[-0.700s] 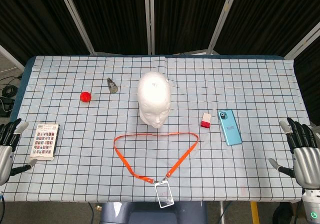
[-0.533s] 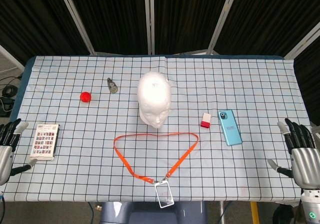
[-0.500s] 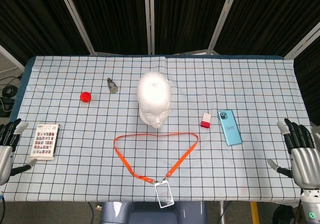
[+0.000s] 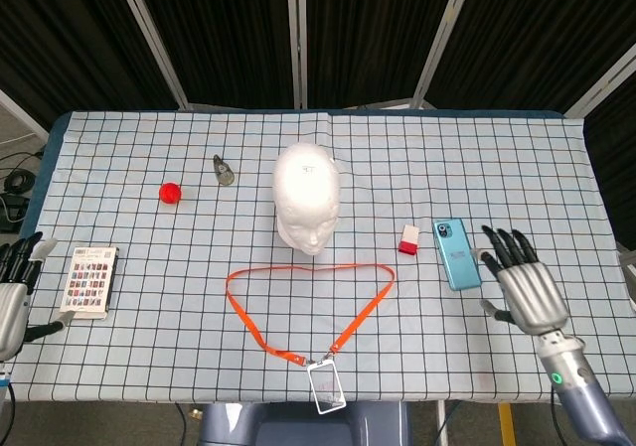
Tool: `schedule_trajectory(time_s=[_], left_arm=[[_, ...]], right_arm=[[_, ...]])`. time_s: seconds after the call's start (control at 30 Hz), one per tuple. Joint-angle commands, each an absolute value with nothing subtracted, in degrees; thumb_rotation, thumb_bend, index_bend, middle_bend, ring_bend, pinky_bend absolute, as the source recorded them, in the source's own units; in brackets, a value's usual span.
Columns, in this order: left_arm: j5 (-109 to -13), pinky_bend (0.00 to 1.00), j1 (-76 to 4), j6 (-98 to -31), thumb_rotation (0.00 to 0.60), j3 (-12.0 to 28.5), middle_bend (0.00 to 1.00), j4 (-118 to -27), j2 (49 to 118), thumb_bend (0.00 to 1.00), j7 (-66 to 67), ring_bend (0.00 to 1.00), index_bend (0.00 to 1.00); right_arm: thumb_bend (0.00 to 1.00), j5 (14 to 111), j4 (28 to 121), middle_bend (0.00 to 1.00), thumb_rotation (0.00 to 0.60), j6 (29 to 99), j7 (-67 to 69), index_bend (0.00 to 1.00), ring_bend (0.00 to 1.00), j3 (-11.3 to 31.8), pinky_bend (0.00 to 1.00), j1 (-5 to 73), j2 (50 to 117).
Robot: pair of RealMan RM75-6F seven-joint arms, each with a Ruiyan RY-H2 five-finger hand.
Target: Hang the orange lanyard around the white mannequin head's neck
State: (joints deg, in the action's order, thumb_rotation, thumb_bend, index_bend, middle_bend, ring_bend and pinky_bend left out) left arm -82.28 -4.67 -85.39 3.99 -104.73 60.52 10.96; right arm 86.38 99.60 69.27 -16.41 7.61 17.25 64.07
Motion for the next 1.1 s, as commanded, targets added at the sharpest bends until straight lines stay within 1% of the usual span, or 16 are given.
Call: schedule_trajectory(time_s=[0.03,0.17,0.3,0.4,0.63,1.1], left_arm=[[-81.02,0.0,-5.19,-85.09,0.6,4.7,0.0,-103.72,61.66,0.0,12.71,0.0,0.0],[-79.02,0.0,-5.7,-84.45,0.6,5.37,0.0,-102.79,62.83,0.0,14.25,0.0,0.0],[-76.88,0.0,-6.48,-82.7,0.6,5.76,0.0,-101.7,63.46,0.0,14.68,0.0,0.0],[-75.77,0.0,-7.01,-81.5,0.6,5.92,0.0,-100.77,63.88,0.0,14.44,0.0,0.0],[-74.48,0.0,-7.46,-80.58,0.6,5.92,0.0,-100.21,64.24,0.0,14.78,0.0,0.0],[-73.91,0.0,-7.83,-80.16,0.6,5.63,0.0,-100.12,64.27,0.0,14.88,0.0,0.0]], right_arm=[[0.23,82.46,96.62,0.0,0.6,60.27,-24.8,0.42,0.0,10.63,0.0,25.6,71.19],[0.27,77.45,93.85,0.0,0.6,54.57,-25.68,0.45,0.0,11.74,0.0,29.97,76.03],[0.27,71.86,90.44,0.0,0.6,50.24,-26.42,0.45,0.0,12.54,0.0,33.61,80.56],[0.28,68.49,87.95,0.0,0.6,47.57,-27.42,0.45,0.0,12.58,0.0,36.23,83.81],[0.3,63.32,84.18,0.0,0.6,46.4,-29.06,0.46,0.0,12.27,0.0,39.18,87.66],[0.3,56.9,79.98,0.0,0.6,46.95,-29.56,0.47,0.0,11.32,0.0,42.14,91.47]])
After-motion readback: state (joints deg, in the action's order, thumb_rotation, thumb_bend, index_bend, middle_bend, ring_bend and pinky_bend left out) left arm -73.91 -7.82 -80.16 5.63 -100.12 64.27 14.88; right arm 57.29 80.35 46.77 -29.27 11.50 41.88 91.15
